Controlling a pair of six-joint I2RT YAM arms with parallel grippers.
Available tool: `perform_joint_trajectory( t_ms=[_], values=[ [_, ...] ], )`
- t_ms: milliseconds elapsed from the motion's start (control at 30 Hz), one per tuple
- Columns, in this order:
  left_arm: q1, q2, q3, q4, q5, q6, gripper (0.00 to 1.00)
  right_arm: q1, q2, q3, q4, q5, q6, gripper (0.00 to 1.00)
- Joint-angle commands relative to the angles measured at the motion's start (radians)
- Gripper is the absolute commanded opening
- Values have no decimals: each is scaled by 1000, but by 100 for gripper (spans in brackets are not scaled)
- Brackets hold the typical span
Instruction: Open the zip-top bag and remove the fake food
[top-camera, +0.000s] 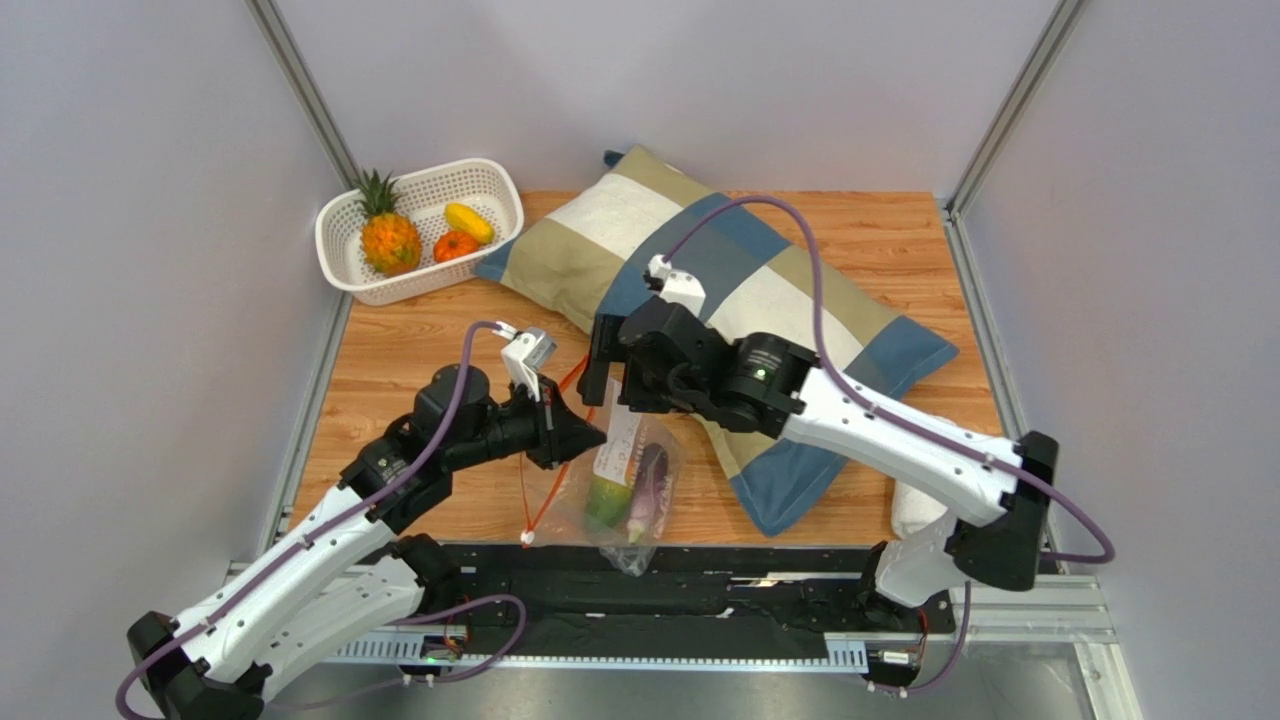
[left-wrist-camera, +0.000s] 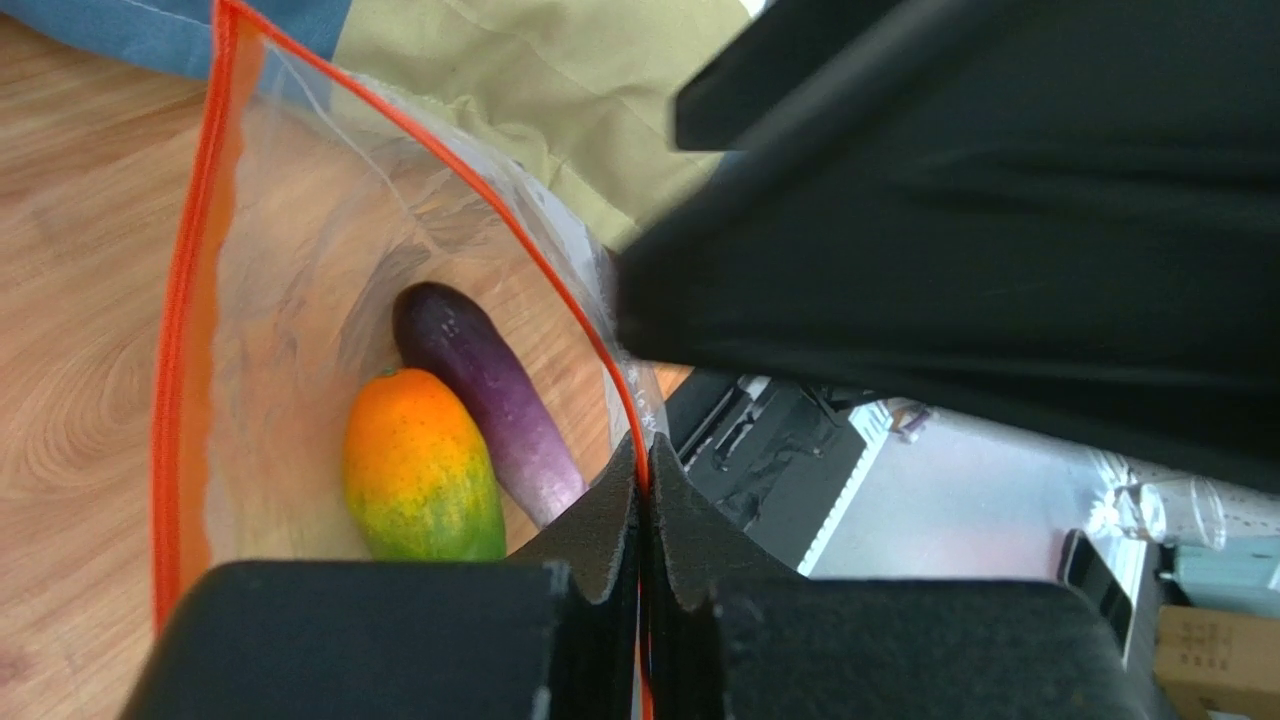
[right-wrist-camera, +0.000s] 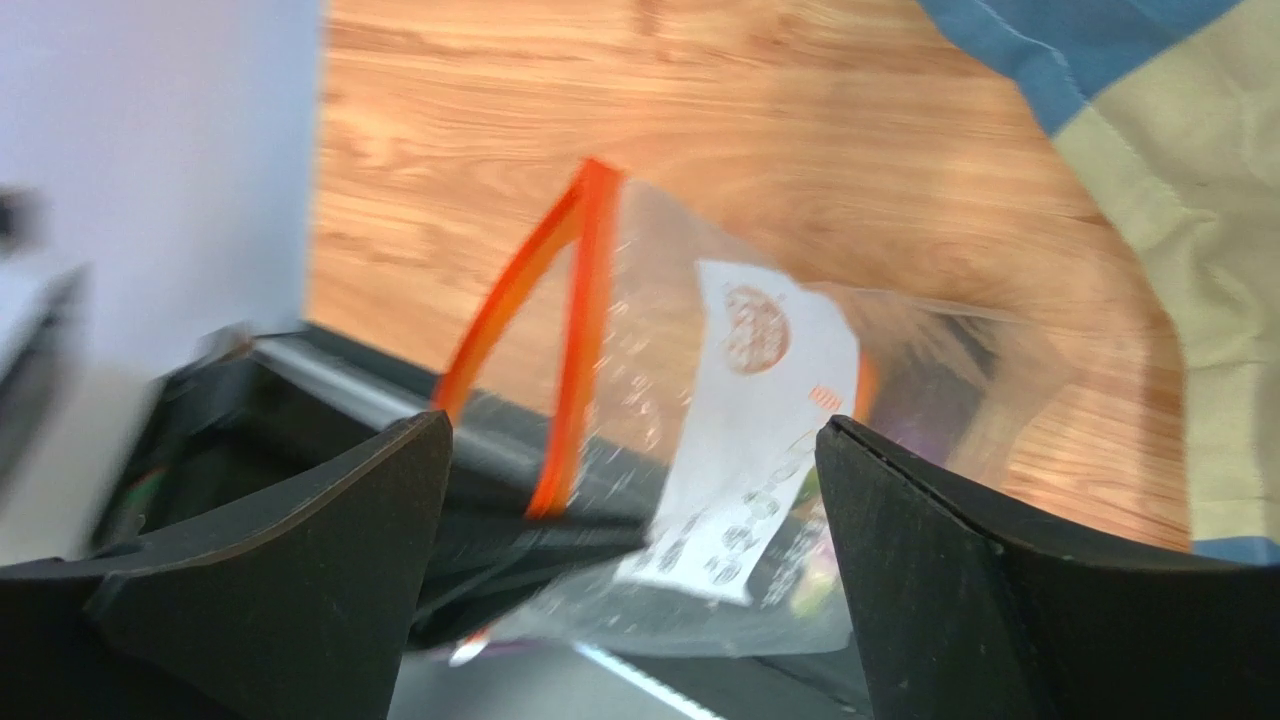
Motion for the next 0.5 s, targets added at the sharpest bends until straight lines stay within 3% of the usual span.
perform_joint_trajectory(
  t_ms=[0, 100, 400, 467],
  values=[
    [-38, 4, 26, 12, -82, 22, 0, -12, 54, 66, -114, 51, -80, 91],
    [-55, 12, 24, 21, -87, 20, 0, -14, 58, 66, -110, 39, -111, 82],
    [-100, 69, 46, 21, -99, 28, 0, -14, 127, 118, -106, -32, -154, 78],
    [-101, 69, 49, 15, -96, 22, 0, -14, 136, 115, -114, -30, -154, 72]
  ],
)
